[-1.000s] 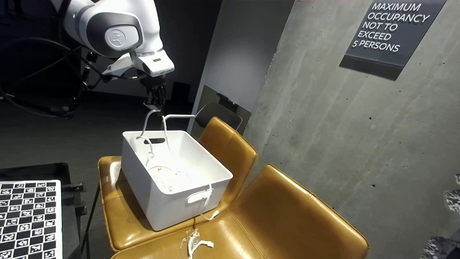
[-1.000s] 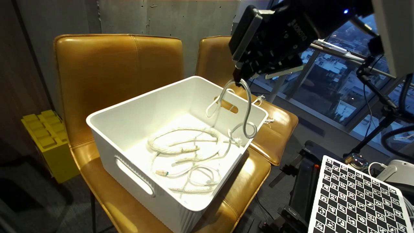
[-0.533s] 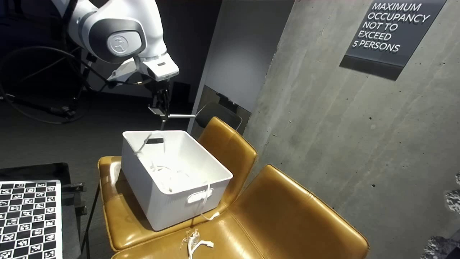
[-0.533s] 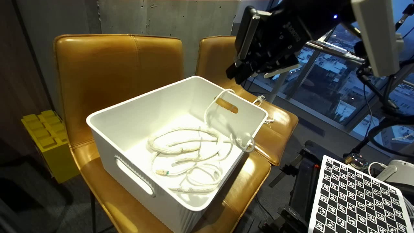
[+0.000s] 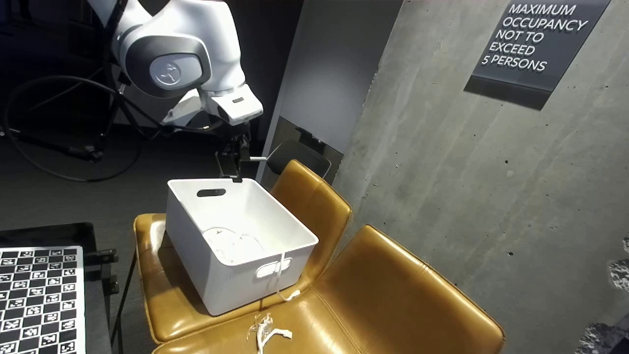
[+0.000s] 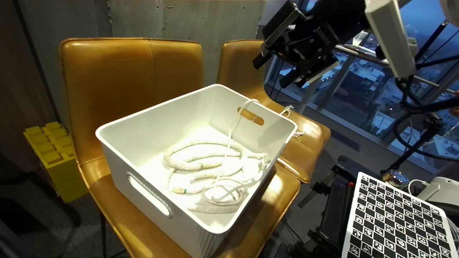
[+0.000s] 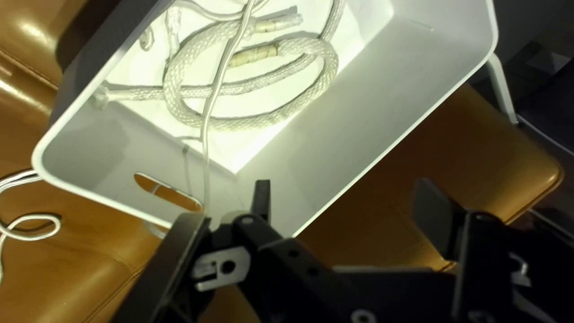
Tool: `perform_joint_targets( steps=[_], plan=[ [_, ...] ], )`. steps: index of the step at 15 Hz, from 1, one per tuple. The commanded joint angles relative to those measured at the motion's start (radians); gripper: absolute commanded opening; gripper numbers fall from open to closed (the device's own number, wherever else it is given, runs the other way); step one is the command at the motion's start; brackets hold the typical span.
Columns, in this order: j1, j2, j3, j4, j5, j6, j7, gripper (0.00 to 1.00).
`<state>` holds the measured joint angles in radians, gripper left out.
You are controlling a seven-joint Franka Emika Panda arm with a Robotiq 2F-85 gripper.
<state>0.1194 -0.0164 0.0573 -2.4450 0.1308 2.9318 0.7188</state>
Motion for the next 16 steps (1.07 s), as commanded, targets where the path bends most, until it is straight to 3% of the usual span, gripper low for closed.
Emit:
perform_joint_targets(
  steps=[1,7,16],
  plan=[
    [-0.064,0.024,-0.037,0.016,0.096,0.024,-0.143,1.0],
    [-0.15,0.13,-0.097,0.104,0.258,0.008,-0.343,1.0],
    [-0.241,0.348,-0.075,0.236,0.329,0.011,-0.387,1.0]
  ],
)
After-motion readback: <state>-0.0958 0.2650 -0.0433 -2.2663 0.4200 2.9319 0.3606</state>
